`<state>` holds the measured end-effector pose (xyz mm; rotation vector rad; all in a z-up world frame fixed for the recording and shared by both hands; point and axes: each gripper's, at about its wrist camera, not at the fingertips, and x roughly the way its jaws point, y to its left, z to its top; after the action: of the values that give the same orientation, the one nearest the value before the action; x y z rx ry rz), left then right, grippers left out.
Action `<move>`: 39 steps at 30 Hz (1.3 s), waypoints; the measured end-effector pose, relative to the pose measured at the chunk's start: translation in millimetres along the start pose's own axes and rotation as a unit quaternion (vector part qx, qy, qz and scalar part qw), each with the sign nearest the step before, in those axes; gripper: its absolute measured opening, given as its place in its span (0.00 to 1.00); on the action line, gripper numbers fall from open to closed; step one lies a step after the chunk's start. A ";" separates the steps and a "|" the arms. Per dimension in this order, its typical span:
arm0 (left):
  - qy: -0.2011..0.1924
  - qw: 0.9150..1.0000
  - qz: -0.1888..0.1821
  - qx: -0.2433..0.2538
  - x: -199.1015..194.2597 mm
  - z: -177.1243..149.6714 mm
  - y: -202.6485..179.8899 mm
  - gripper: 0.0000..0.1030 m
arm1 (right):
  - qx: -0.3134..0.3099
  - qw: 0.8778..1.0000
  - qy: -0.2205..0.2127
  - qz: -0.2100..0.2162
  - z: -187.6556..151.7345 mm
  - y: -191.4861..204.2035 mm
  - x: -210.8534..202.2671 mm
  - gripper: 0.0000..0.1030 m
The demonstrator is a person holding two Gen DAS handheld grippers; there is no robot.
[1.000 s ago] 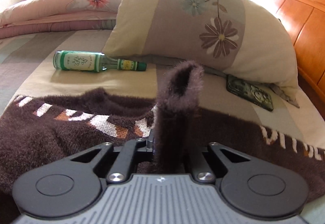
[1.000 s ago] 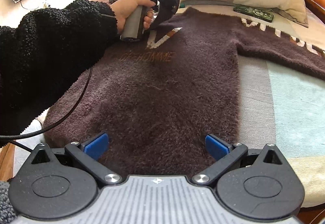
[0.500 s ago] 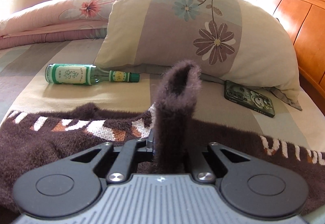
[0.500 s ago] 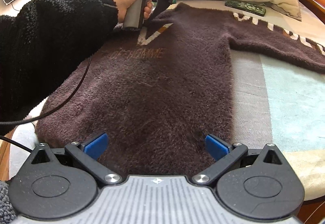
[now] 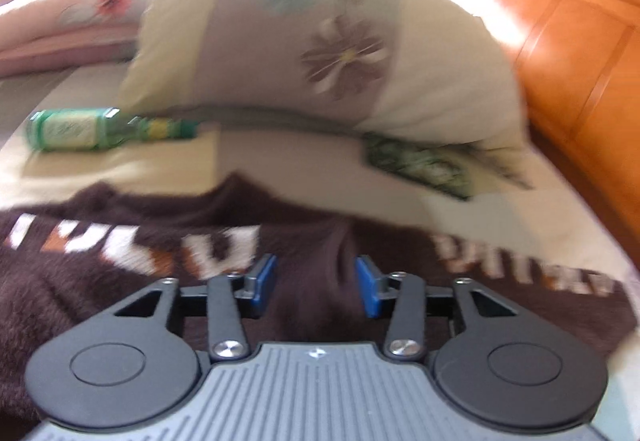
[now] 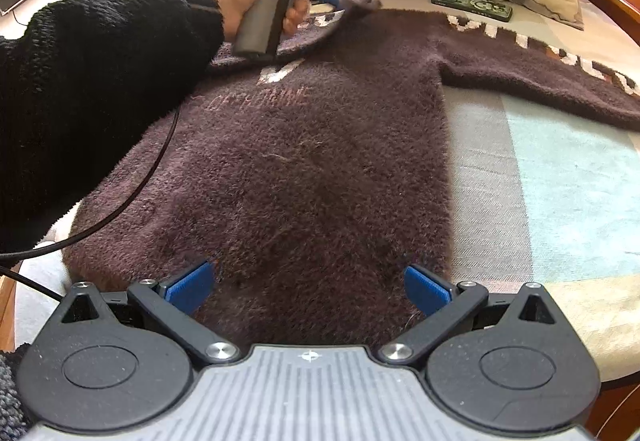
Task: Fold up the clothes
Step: 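Lower the sleeve onto the sweater front and open the left gripper, then bring the open right gripper over the folded striped sleeve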
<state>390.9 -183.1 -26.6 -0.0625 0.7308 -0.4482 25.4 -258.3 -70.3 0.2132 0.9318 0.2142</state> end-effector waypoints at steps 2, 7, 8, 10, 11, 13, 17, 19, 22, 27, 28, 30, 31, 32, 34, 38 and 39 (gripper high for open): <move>-0.001 1.000 -0.029 0.009 -16.0 2.9 -4.4 0.52 | -0.001 1.000 -0.003 0.001 0.5 2.3 -1.7 1.00; 0.000 0.998 -0.056 0.025 -62.7 -10.1 14.0 0.58 | -0.006 1.000 -0.012 0.003 2.9 8.4 -5.8 1.00; 0.002 0.998 -0.056 0.028 -73.5 -17.0 22.3 0.60 | -0.006 1.000 -0.013 0.004 3.3 9.7 -5.8 1.00; 0.006 0.998 -0.056 0.033 -95.0 -30.9 39.1 0.62 | -0.006 1.000 -0.016 0.007 4.2 12.3 -4.9 1.00; 0.007 0.998 -0.052 0.039 -104.2 -40.7 47.6 0.63 | -0.006 1.000 -0.017 0.010 4.6 13.7 -4.0 1.00; 0.007 0.998 -0.041 0.048 -120.7 -62.7 66.5 0.67 | -0.007 1.000 -0.016 0.012 6.0 17.4 -1.0 1.00; 0.011 0.999 -0.016 0.039 -131.7 -103.5 109.8 0.68 | -0.018 1.000 -0.005 0.011 9.6 26.2 7.2 1.00; 0.016 1.000 -0.012 0.007 -126.3 -116.6 135.4 0.67 | -0.021 1.000 -0.001 0.004 10.9 30.8 10.3 1.00; 0.016 0.998 -0.012 -0.061 -111.8 -124.5 171.6 0.65 | -0.022 1.000 0.004 -0.007 14.9 35.6 14.4 1.00; -0.029 0.988 -0.056 -0.142 -97.4 -116.2 206.8 0.65 | -0.020 0.999 0.012 -0.026 24.2 41.5 24.2 1.00; -0.039 0.988 -0.052 -0.143 -95.3 -112.4 210.7 0.65 | -0.021 0.999 0.013 -0.028 26.7 43.5 26.4 1.00; -0.056 0.987 -0.033 -0.146 -94.8 -106.9 219.2 0.65 | -0.025 0.999 0.013 -0.029 30.9 48.5 30.5 1.00; -0.064 0.987 -0.022 -0.148 -95.7 -106.7 226.2 0.65 | -0.027 0.999 0.014 -0.029 32.5 50.7 32.5 1.00; -0.071 0.986 -0.012 -0.150 -96.5 -106.6 233.3 0.66 | -0.030 0.999 0.015 -0.028 34.1 53.1 34.7 1.00; -0.058 0.987 0.001 -0.153 -95.6 -108.8 250.0 0.60 | -0.035 0.999 0.019 -0.024 36.3 57.0 39.6 1.00; -0.056 0.986 -0.016 -0.155 -102.4 -117.3 270.1 0.55 | -0.047 0.998 0.031 -0.022 38.3 65.1 49.0 1.00; -0.047 0.987 -0.018 -0.151 -104.2 -115.8 269.3 0.55 | -0.048 0.998 0.032 -0.021 38.6 66.7 50.0 1.00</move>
<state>347.1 115.1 -103.7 -0.3792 0.7008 -0.3628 79.7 -184.1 -68.3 0.0989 0.9853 0.2274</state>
